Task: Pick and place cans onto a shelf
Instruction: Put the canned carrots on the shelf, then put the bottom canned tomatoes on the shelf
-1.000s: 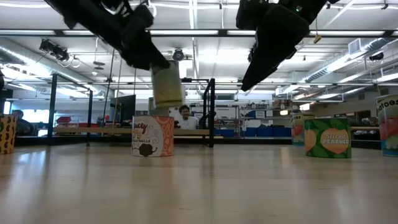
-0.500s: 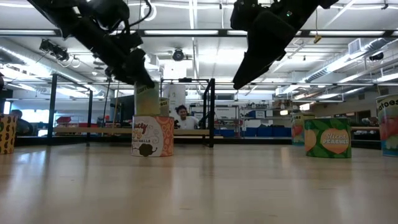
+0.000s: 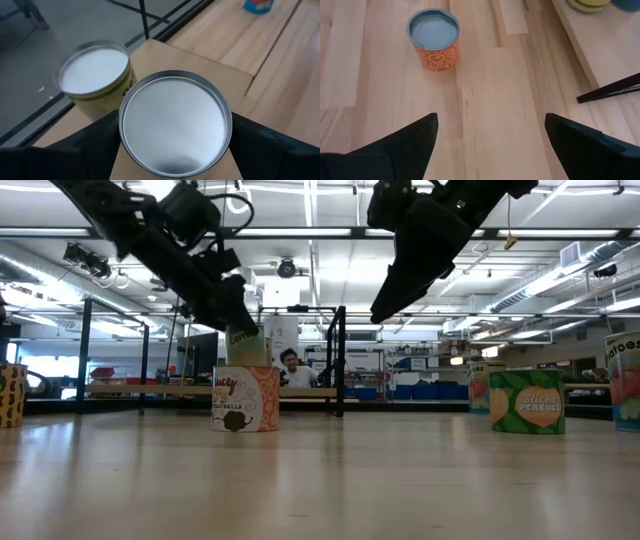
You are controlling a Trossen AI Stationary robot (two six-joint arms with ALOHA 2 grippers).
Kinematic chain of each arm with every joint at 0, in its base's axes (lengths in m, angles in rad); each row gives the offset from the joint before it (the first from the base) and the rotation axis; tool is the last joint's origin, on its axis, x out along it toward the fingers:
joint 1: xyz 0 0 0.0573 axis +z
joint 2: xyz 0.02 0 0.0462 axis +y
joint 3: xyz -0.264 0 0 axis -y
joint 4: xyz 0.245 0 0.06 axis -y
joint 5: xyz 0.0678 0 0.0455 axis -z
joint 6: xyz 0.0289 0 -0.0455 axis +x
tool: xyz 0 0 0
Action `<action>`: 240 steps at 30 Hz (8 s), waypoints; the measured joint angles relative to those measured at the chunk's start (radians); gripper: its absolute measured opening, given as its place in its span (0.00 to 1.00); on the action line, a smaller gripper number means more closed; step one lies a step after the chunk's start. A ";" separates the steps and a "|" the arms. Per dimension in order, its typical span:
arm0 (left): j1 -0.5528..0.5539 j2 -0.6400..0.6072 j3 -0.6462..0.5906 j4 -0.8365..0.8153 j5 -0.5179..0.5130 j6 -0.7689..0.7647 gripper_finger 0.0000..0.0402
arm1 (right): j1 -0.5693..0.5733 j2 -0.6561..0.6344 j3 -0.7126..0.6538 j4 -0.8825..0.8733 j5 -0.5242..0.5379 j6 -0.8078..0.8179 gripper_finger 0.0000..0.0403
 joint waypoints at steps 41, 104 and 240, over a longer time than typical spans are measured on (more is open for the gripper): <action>0.048 0.080 0.000 0.096 0.019 0.004 0.92 | -0.007 0.000 0.000 0.009 -0.012 0.008 0.93; -0.339 -0.490 0.079 -0.254 0.232 -0.026 0.94 | 0.112 -0.444 -0.261 -0.902 -0.230 1.165 0.93; -0.460 0.120 -0.059 0.220 0.007 -0.048 0.94 | -0.089 -0.093 0.148 -0.387 -0.073 -0.040 0.91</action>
